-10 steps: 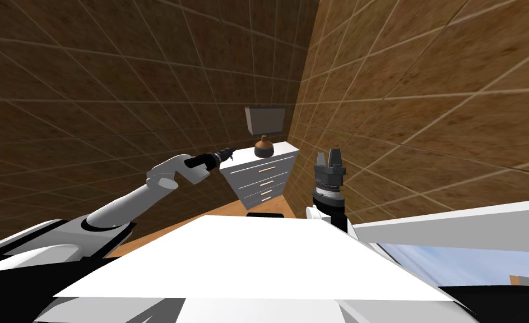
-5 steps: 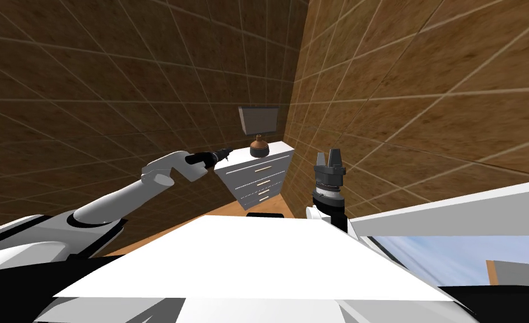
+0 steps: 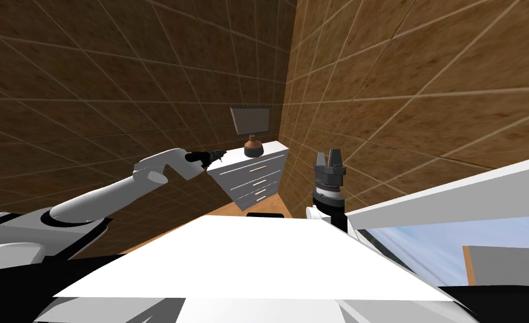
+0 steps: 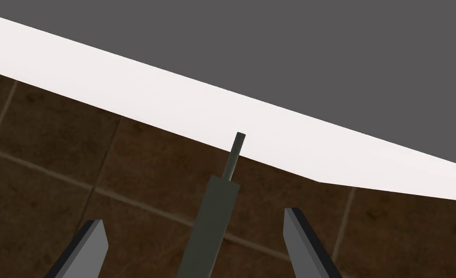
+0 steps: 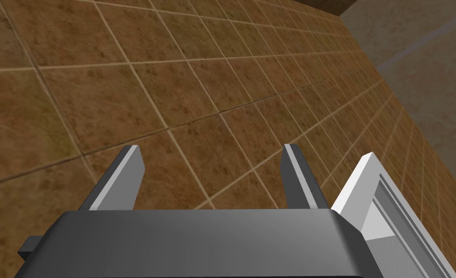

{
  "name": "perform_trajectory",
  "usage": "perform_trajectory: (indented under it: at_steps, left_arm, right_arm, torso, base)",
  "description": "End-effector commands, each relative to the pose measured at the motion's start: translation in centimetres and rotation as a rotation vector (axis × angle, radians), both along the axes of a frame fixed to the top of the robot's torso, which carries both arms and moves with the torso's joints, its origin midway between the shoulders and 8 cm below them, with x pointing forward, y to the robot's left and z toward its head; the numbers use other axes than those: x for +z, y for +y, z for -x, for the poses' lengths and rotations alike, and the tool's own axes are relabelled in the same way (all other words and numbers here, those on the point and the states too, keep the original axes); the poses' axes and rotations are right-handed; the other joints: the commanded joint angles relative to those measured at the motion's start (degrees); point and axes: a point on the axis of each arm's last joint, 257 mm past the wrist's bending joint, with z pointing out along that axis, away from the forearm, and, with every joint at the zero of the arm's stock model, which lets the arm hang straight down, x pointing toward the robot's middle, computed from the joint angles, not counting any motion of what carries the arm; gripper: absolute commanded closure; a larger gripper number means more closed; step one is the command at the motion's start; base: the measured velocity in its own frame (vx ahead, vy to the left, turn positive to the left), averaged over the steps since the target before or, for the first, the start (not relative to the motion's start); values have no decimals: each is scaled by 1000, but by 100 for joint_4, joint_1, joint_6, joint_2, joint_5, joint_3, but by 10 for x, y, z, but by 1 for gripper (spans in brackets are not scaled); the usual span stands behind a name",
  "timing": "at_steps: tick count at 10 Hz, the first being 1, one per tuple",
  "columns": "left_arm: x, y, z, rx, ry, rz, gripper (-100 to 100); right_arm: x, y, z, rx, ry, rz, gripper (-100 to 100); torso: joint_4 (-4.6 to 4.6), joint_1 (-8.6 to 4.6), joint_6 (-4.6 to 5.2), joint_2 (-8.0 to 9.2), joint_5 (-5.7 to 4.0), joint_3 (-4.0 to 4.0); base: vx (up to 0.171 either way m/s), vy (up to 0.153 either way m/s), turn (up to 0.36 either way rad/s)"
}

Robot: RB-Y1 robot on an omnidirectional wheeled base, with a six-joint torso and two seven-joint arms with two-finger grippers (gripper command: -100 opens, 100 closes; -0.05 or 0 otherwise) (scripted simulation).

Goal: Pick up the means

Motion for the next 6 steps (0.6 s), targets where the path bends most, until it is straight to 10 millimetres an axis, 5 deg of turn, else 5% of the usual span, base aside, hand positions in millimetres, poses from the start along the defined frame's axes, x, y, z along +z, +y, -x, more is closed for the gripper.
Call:
perform_trajectory:
  at_steps: [1, 6]
  left_arm:
    - [-6, 13, 1, 43, 25, -31, -100]
    - [-8, 69, 18, 188, 98, -161, -100]
  right_arm:
    - [0, 0, 0, 0, 0, 0, 0]
    - [0, 0, 0, 0, 0, 0, 0]
  torso:
    - [0, 0, 0, 0, 0, 0]
    - [0, 4, -2, 1, 1, 1]
  base:
    - [-3, -53, -51]
    - [-8, -65, -75]
